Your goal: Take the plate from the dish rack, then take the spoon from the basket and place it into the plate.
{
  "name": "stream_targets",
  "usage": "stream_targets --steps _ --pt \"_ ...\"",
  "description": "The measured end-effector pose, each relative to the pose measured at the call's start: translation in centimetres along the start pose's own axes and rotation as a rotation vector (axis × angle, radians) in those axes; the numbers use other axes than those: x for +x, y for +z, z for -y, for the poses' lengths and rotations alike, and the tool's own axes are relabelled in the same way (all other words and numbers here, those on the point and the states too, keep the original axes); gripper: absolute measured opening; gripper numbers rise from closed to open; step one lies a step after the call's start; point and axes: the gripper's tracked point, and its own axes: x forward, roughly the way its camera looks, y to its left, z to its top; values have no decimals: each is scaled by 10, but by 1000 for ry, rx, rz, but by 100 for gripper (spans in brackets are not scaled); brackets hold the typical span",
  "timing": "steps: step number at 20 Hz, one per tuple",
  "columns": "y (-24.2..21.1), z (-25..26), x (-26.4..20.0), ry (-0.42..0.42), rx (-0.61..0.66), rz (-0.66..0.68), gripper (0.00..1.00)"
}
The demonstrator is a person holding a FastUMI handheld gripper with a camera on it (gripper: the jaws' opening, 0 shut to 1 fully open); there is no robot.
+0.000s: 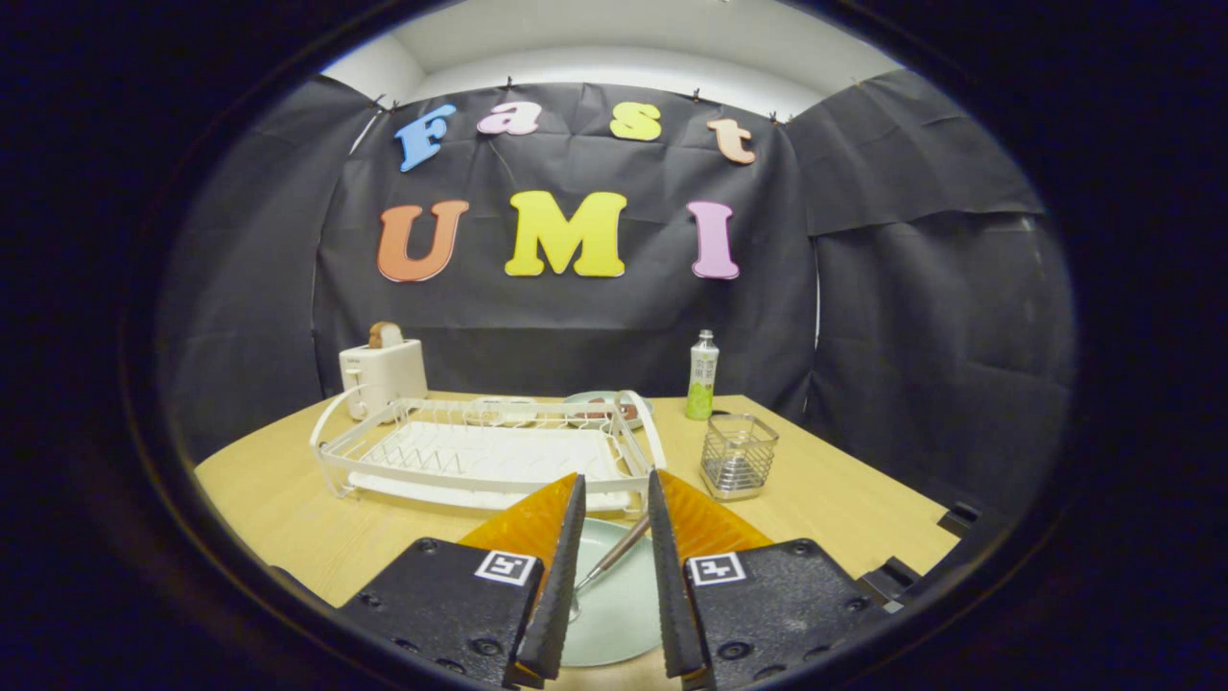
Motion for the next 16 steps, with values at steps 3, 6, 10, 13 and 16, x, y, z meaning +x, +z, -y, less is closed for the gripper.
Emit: stream_targets --steps 3,6,10,13,16 --pt "3 4 -13 13 -2 9 49" --pt "4 8 -28 30 12 3 61" --pt "16 17 -50 42 41 23 78" --pt "26 16 -67 68 35 20 92" --pt "35 13 -84 86 45 19 100"
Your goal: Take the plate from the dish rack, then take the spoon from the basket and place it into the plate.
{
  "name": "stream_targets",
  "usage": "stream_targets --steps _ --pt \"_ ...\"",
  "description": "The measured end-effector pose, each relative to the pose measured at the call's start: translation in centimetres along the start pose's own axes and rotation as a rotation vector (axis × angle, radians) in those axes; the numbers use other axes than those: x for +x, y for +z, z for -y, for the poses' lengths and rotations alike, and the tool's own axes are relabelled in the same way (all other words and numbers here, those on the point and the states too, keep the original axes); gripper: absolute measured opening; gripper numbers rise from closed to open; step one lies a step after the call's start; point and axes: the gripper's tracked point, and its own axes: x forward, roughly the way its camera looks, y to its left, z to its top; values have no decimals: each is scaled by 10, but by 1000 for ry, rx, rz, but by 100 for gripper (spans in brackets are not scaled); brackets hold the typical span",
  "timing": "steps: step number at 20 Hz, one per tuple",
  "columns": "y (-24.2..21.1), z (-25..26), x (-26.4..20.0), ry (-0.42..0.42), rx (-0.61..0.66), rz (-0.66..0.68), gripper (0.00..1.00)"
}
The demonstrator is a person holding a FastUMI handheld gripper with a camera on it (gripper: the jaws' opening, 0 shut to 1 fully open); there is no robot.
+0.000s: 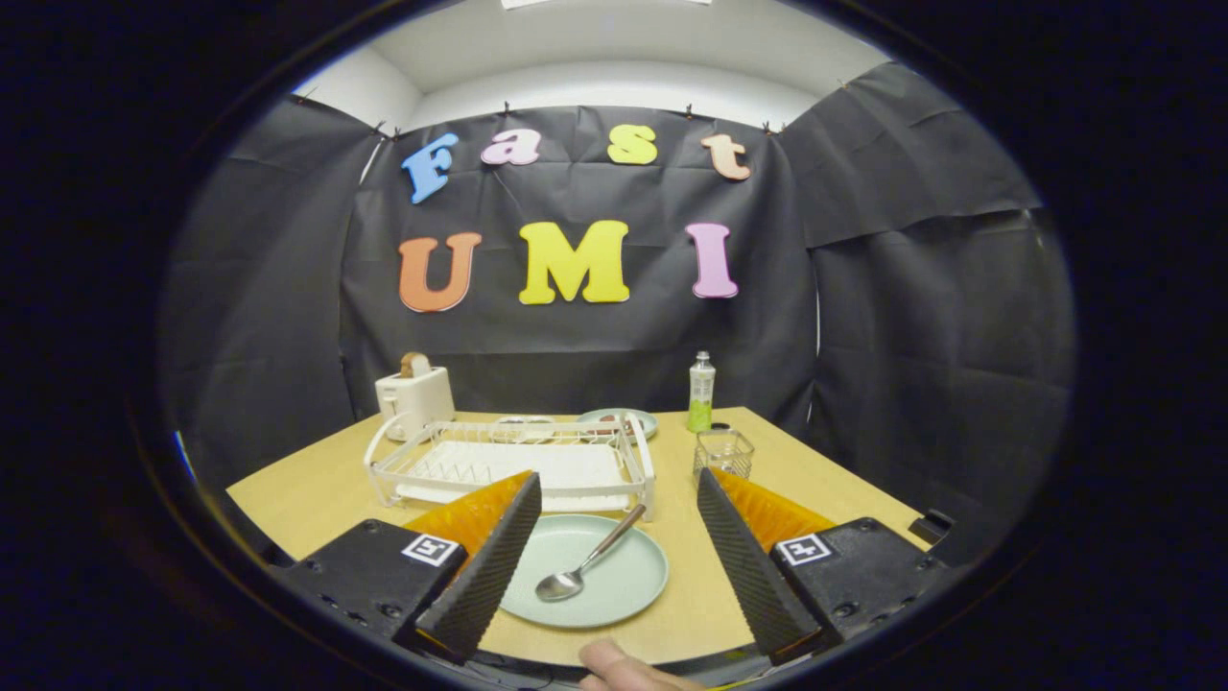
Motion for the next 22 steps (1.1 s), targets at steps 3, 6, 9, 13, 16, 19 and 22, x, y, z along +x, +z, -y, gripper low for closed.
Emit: stream_targets --steps 3,6,9,13,16,19,22 --pt "6 -2 -16 24 -11 -5 100" --pt "12 0 -27 17 -23 -8 100" --pt "16 3 -31 -5 -60 1 100" --pt "13 -1 -34 9 -65 -3 100" --pt "9 0 -31 14 -42 -15 100" --pt "4 8 -28 -1 -37 -37 100" --pt "4 11 -28 -8 -41 -30 100"
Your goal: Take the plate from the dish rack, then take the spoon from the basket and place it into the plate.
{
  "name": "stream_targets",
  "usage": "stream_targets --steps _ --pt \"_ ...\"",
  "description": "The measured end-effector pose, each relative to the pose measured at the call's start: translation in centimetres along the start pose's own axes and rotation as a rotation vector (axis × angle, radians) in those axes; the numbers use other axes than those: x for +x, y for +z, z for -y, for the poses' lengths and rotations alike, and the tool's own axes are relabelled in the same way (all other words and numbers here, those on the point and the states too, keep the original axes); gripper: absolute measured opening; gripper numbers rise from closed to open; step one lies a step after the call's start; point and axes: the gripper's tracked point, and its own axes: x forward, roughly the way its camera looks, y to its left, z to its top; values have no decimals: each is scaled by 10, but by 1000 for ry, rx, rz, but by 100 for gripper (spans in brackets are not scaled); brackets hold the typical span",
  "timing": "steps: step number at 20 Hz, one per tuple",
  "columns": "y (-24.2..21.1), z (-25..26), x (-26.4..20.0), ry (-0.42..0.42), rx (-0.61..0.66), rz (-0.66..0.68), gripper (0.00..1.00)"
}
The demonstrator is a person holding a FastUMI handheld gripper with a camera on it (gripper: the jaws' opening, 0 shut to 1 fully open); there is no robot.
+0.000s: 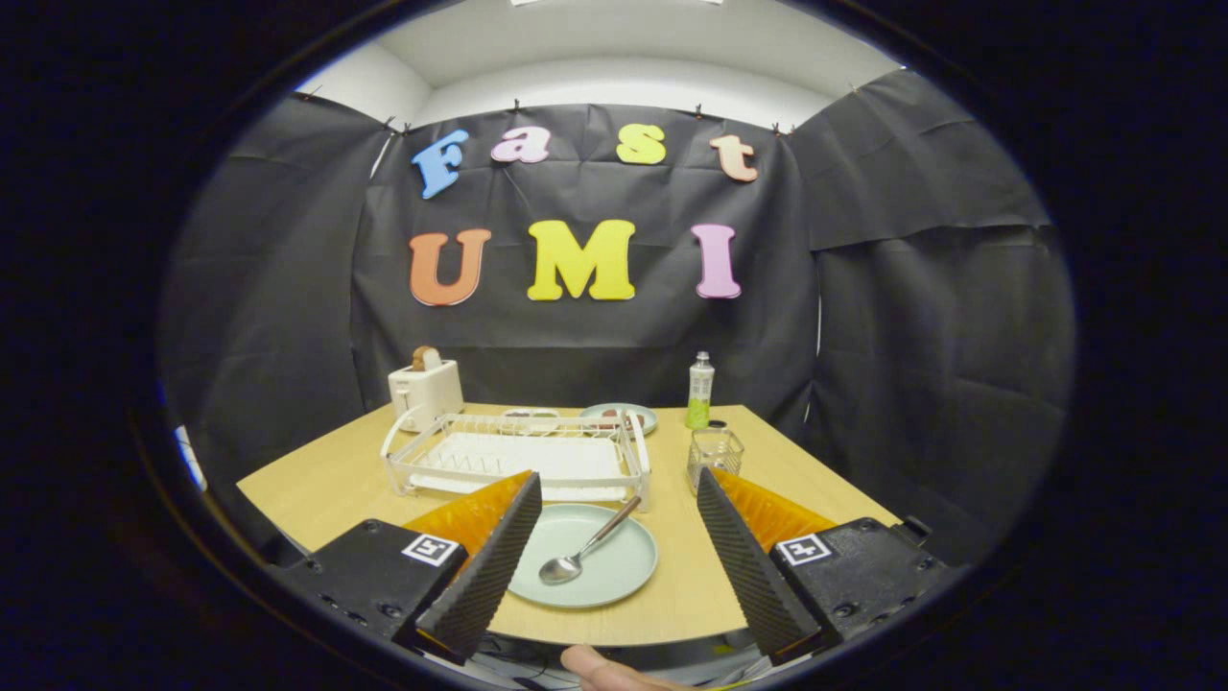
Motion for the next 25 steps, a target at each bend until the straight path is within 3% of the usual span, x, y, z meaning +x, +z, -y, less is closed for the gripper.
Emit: stream_targets --steps 25 --pt "-11 -1 -3 12 -15 -24 100"
